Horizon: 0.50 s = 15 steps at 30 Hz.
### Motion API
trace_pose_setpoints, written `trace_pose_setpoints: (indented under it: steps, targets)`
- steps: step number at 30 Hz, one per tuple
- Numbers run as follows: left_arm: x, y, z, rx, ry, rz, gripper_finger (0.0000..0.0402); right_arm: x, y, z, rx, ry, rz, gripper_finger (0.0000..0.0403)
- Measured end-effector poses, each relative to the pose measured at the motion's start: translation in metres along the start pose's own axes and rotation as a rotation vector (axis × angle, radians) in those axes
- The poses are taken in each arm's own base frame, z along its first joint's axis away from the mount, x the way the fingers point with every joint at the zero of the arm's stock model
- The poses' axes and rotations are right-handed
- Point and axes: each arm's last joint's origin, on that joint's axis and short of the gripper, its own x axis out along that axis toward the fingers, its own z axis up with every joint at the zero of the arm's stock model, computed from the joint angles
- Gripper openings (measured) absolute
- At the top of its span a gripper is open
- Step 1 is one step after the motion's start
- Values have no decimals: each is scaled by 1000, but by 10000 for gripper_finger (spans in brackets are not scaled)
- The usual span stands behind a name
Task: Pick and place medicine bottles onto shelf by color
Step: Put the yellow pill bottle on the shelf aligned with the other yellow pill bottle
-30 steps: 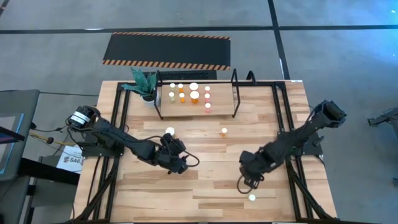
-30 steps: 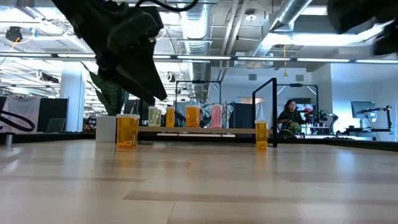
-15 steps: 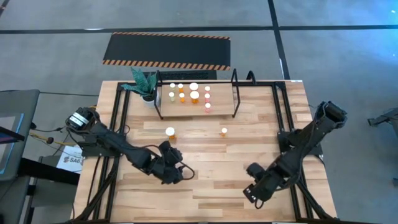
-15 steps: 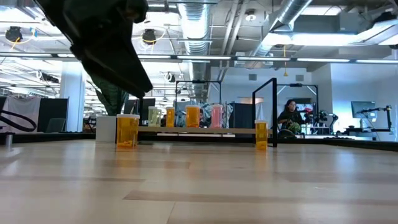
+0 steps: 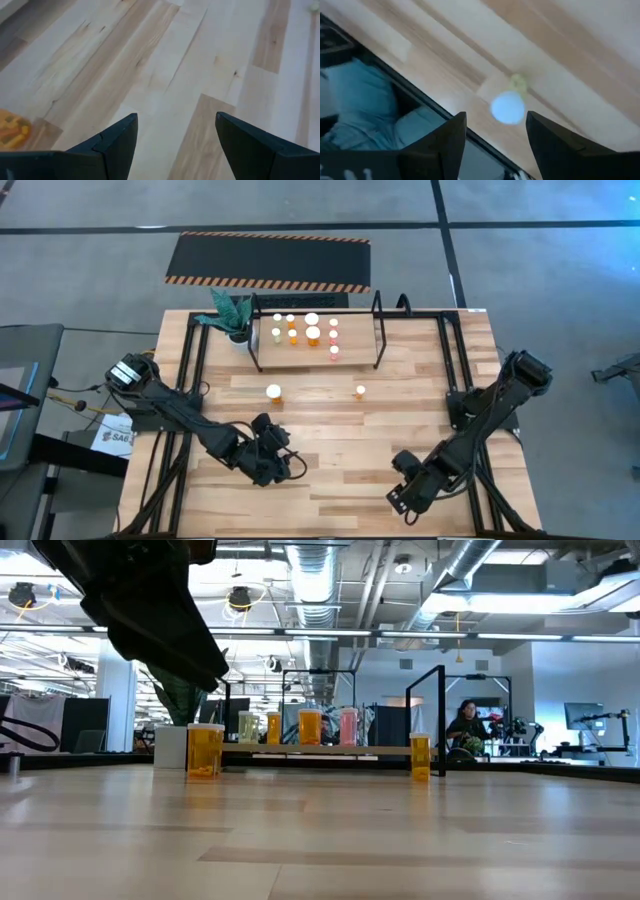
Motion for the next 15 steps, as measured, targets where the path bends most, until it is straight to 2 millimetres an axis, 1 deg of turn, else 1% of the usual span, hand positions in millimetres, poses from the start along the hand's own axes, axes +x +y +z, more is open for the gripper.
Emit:
trace_pose_setpoints:
  steps: [8, 13, 15]
  targets:
    - [-1, -2, 0, -13, -5, -12, 254, 21, -1, -2, -39, 19, -75, 230]
    - [-1, -2, 0, -14, -5, -13, 254, 27, -2, -1, -51, 17, -96, 230]
    - [-1, -2, 0, -14, -5, -14, 254, 26, -2, -2, -56, 17, -97, 230]
